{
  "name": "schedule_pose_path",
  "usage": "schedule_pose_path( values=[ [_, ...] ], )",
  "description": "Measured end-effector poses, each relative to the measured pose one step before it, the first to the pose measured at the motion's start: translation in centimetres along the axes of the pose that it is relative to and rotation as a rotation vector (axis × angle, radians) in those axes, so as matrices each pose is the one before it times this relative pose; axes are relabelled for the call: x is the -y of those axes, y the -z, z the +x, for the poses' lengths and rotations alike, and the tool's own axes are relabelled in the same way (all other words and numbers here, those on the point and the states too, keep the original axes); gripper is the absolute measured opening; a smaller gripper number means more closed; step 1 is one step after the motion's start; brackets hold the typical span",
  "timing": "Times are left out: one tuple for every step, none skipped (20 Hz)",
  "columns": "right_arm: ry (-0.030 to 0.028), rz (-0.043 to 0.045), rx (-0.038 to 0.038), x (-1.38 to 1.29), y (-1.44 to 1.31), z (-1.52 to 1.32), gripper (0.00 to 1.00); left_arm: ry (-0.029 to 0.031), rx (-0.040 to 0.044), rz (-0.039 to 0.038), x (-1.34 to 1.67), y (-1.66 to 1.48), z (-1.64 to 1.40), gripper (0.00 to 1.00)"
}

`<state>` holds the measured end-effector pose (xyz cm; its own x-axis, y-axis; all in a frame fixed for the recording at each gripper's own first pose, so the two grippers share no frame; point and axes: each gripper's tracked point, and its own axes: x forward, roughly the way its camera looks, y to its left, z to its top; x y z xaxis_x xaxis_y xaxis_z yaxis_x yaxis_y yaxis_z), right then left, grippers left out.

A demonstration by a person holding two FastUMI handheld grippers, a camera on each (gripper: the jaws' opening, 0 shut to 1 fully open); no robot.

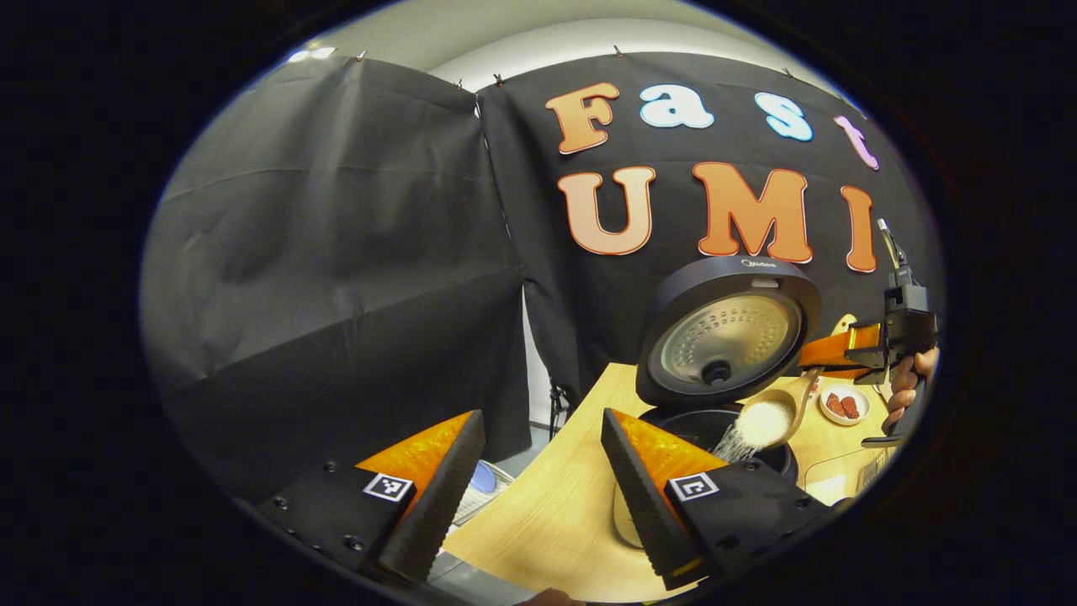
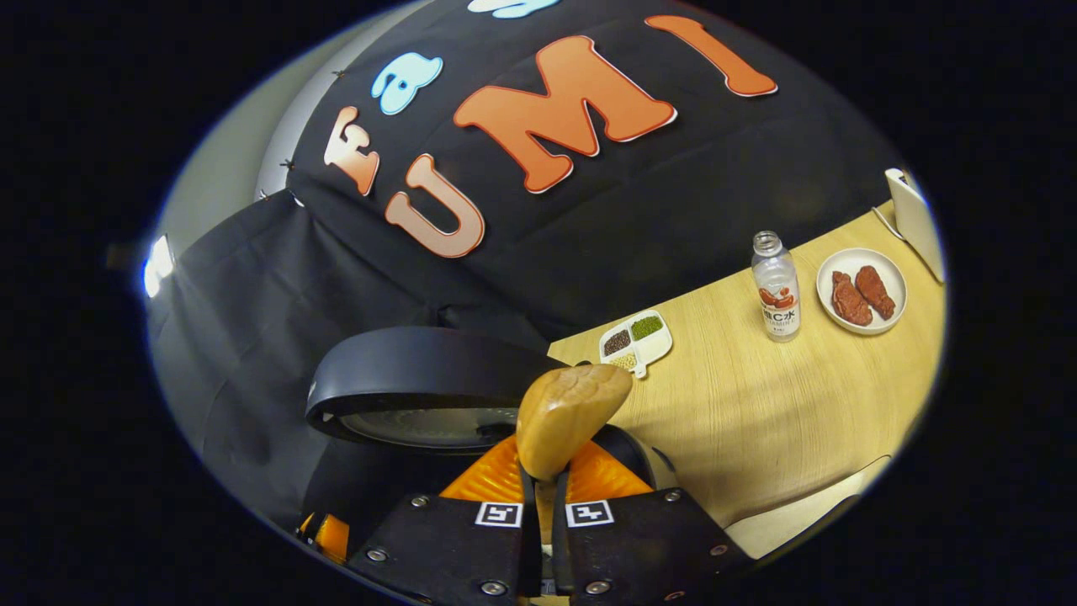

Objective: Close the left gripper, press the button to open the rice cooker; take a wooden spoon from the chopstick holder with the right hand, scoop a spoonful of rice and pour it into the rice cooker, then put the wooden spoon back into the chopstick holder.

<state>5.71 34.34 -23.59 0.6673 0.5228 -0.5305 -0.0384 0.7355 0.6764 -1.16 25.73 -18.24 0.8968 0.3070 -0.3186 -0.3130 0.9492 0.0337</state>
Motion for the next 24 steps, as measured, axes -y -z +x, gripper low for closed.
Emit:
schedule_pose_path(
  values=[
    [-0.00320,-0.02745,0.00326,-0.475,-0.055,-0.010,0.05,-0.00317,-0.00267,0.00348,-0.055,0.148,0.234,0.95],
    [-0.00598,-0.02624,0.00227,-0.686,0.020,-0.107,0.05,-0.00232,-0.00199,-0.00029,-0.194,0.025,0.260,0.95],
    [-0.00398,-0.02724,0.00469,-0.360,-0.203,-0.010,0.05,0.00143,-0.00187,-0.00217,-0.007,-0.037,0.196,0.94],
    [-0.00197,-0.02259,0.00943,-0.348,-0.234,-0.061,0.05,-0.00237,0.00196,-0.00307,-0.176,-0.106,0.217,0.95],
    [0.00111,-0.01955,0.01108,-0.251,-0.287,-0.005,0.05,0.00230,-0.00107,-0.00190,0.021,-0.100,0.146,0.95],
    [-0.00167,-0.01470,0.00933,-0.323,-0.198,-0.119,0.05,-0.00185,0.00154,0.00169,-0.125,-0.070,0.147,0.95],
    [-0.00275,-0.01824,0.00639,-0.232,-0.247,0.018,0.05,-0.00011,0.00072,0.00298,-0.114,0.081,0.145,0.95],
    [-0.00522,-0.01926,0.00866,-0.386,-0.243,-0.157,0.05,0.00169,0.00447,0.00205,-0.073,-0.094,0.005,0.95],
    [-0.00067,-0.02753,0.01090,-0.215,-0.256,-0.037,0.05,-0.00218,0.00825,0.00128,-0.173,-0.169,0.049,0.95],
    [0.00112,-0.02823,0.00396,-0.201,-0.195,-0.104,0.05,-0.01021,-0.00080,0.00303,-0.142,-0.003,-0.019,0.94],
    [-0.00145,-0.03432,0.00077,-0.082,-0.052,-0.098,0.05,-0.01622,0.00392,0.00045,-0.456,-0.060,-0.112,0.95],
    [-0.00796,-0.03441,0.00531,-0.297,-0.101,-0.083,0.05,-0.01069,0.00322,-0.00333,-0.072,-0.096,-0.115,0.95],
    [-0.01020,-0.03538,0.01324,-0.259,-0.283,-0.145,0.05,-0.01055,0.00151,-0.00400,0.062,-0.014,-0.188,0.95],
    [-0.00845,-0.03202,0.01374,-0.461,-0.333,-0.002,0.05,-0.00752,0.00057,-0.00512,0.063,-0.001,-0.209,0.95],
    [-0.00548,-0.03545,0.00244,-0.078,-0.117,0.037,0.05,-0.00640,0.00026,-0.00474,0.069,-0.027,-0.274,0.95],
    [-0.00857,-0.03566,0.00125,-0.276,0.092,-0.206,0.05,-0.00759,0.00422,-0.00309,-0.013,-0.089,-0.285,0.95],
    [-0.01060,-0.03474,0.01331,-0.308,-0.267,-0.029,0.05,-0.00532,0.00265,0.00115,0.081,0.029,-0.207,0.95],
    [-0.00859,-0.03346,0.01162,-0.289,-0.307,0.011,0.04,-0.01001,0.00140,0.00350,-0.093,-0.095,-0.333,0.95],
    [-0.00737,-0.03022,0.01057,-0.274,-0.284,-0.016,0.05,-0.00568,-0.00119,0.00297,0.046,0.046,-0.157,0.95],
    [-0.01160,-0.02925,0.00727,-0.382,-0.064,-0.016,0.05,-0.01036,-0.00012,0.00137,-0.075,0.016,-0.315,0.95],
    [-0.01591,-0.03143,0.00370,-0.405,-0.227,0.055,0.05,-0.00532,-0.00016,-0.00091,-0.067,0.007,-0.263,0.95],
    [-0.02105,-0.03060,0.00289,-0.437,0.014,-0.099,0.05,-0.00645,0.00002,-0.00131,0.034,-0.018,-0.218,0.95],
    [-0.01479,-0.01892,0.00469,-0.408,-0.129,0.015,0.05,-0.00428,0.00031,-0.00285,0.132,-0.045,-0.095,0.95],
    [-0.01046,-0.02514,0.00835,-0.335,-0.094,-0.030,0.05,-0.00213,-0.00050,-0.00233,0.104,-0.054,-0.187,0.95]
  ],
)
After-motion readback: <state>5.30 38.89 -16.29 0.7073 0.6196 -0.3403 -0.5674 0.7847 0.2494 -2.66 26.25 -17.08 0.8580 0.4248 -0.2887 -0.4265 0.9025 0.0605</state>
